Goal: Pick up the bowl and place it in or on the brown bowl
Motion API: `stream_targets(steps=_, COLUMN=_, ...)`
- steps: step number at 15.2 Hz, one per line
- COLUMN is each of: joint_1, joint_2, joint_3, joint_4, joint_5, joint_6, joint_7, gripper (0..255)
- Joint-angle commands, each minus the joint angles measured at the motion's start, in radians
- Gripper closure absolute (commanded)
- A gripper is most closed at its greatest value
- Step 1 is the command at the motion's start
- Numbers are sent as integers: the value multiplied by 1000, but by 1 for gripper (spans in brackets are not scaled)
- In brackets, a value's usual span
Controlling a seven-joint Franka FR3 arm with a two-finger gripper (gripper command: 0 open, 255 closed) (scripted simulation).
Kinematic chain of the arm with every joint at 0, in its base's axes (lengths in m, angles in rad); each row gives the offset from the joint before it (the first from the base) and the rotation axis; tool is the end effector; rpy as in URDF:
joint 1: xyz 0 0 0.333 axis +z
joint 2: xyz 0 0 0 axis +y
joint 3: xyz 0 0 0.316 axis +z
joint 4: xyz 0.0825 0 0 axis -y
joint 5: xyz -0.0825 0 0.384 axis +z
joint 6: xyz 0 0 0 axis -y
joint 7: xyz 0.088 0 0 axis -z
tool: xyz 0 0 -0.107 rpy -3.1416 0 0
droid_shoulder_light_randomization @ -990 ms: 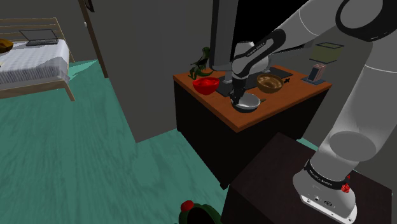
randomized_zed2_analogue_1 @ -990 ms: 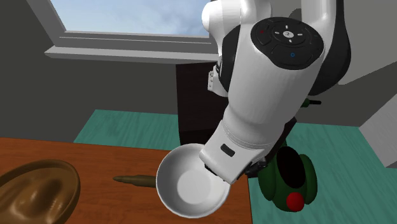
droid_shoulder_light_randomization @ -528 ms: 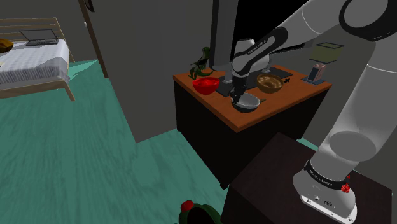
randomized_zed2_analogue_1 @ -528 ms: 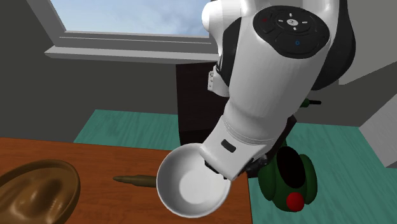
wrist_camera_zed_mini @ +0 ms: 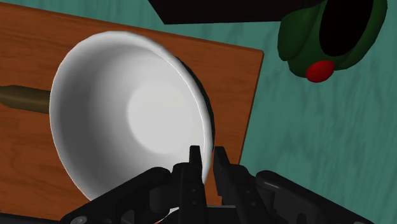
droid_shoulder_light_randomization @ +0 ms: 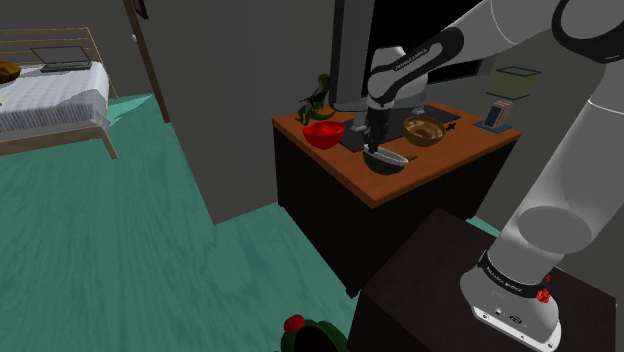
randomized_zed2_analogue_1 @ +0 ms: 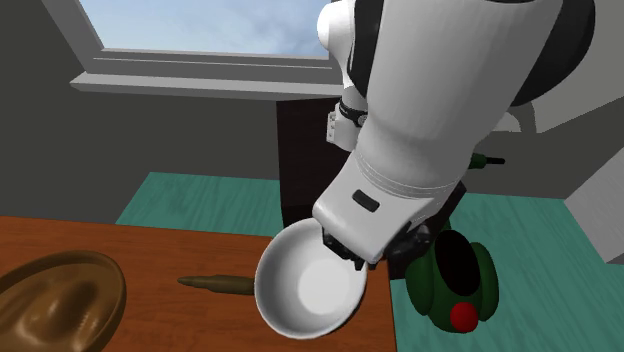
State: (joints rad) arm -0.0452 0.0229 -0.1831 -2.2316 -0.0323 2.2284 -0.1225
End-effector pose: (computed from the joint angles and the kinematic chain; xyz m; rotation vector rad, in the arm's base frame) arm 0.5109 -0.1196 0.3594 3.1138 -0.1336 -0.0475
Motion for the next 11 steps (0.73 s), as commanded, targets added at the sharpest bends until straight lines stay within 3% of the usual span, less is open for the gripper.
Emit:
stream_targets(steps=1, joint_1=1, joint_2=-16, joint_3=1, joint_4=12, joint_5=-3, joint_6=-27, joint_7=3, gripper=255)
stream_targets(steps=11, joint_1=2, joint_2=-77, joint_3=3, joint_4=84, joint_5=-13, joint_6=-160, joint_7=7, gripper=255)
